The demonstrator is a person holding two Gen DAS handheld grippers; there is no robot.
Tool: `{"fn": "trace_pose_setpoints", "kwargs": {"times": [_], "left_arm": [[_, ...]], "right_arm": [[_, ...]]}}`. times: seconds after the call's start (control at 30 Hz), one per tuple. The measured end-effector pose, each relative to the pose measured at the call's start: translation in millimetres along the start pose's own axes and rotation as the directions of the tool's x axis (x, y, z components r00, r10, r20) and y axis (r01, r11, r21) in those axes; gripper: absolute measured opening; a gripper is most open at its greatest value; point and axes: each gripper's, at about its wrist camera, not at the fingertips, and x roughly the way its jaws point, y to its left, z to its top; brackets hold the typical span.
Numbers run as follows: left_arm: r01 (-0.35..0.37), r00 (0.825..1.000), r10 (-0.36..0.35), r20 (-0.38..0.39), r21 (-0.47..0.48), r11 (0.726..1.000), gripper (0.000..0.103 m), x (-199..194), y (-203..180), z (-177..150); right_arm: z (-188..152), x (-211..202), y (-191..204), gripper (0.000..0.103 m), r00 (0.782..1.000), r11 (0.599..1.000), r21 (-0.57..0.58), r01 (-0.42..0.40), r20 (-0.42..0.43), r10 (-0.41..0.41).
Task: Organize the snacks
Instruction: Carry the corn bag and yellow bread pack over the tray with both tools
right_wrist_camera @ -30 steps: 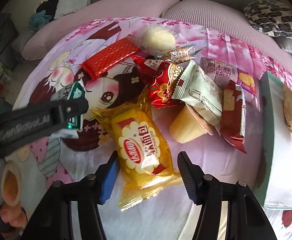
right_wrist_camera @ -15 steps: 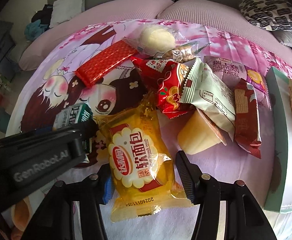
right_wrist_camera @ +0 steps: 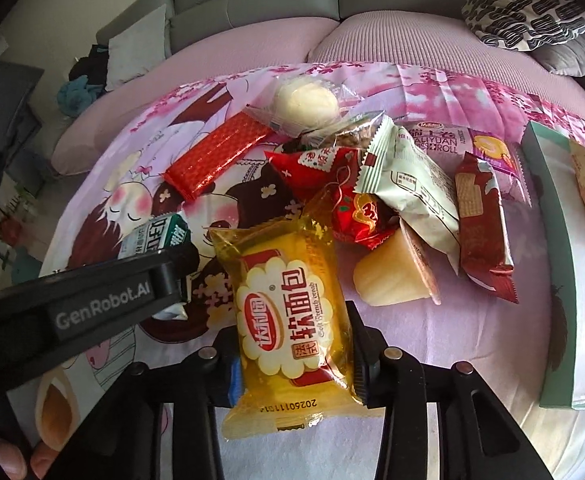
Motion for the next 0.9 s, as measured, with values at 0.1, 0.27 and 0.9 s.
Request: {"fn": "trace_pose_setpoints", "kwargs": {"times": [0.1, 0.27, 0.9], "left_arm": [[-0.007, 1.000, 0.007, 0.018, -0.006, 1.000, 0.052, -7, 2, -2], [-0.011, 0.999, 0.012, 0.045, -0.023, 1.000, 0.052, -18, 4, -4], [0.024, 0.985, -0.026, 0.172, 0.012, 1.000, 0.052, -57, -25, -5]], "right_arm": [[1, -7, 0, 0.041, 1.000, 1.000, -0.002, -0.012, 0.019, 0.012], [1, -22, 1, 0.039, 0.998, 1.000, -0.007, -0.022, 0.055, 0.022], [6, -91, -48, 0.039, 0.981, 0.995, 0.103, 0.004, 0.191, -0.024]]}}
